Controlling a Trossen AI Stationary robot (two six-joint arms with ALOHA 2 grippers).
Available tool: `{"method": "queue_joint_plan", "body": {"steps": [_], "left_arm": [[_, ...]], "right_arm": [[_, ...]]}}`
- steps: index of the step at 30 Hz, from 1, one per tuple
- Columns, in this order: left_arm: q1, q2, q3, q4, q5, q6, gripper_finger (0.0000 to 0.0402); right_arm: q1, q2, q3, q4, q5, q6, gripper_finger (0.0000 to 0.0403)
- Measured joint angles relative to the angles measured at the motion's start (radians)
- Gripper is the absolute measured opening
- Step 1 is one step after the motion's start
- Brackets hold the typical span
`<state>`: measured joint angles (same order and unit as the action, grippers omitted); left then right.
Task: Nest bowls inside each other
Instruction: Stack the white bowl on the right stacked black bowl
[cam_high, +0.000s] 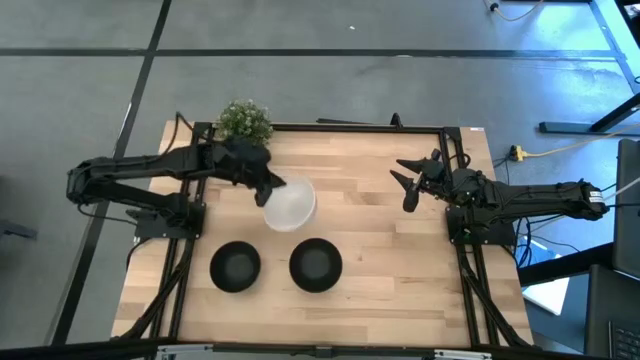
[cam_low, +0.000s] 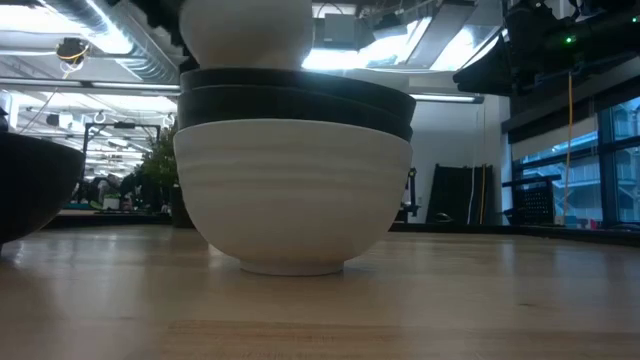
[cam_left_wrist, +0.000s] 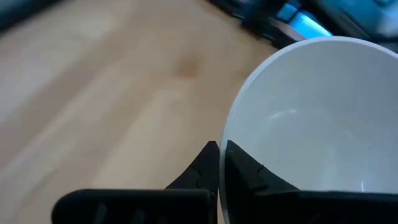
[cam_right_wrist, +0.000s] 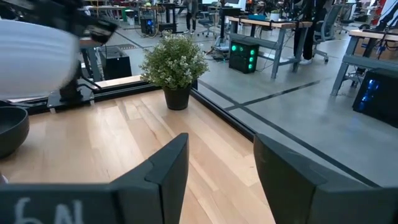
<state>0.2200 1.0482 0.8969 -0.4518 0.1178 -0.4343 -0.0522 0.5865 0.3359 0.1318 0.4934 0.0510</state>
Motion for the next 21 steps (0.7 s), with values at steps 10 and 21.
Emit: {"method": "queue_joint_plan", "body": {"steps": [10,21], "left_arm": [[-0.212,0.201,0.124,0.022,0.102,0.027,0.0001],[-0.309,0.361,0.136,0.146,0.087,-0.008,0.0001]], "right_arm": [[0.000,0.000,0.000,0.000,0.000,0.000,0.0181],[0.000,0.000,0.000,-0.001,0.000,0.001,0.0181]]}}
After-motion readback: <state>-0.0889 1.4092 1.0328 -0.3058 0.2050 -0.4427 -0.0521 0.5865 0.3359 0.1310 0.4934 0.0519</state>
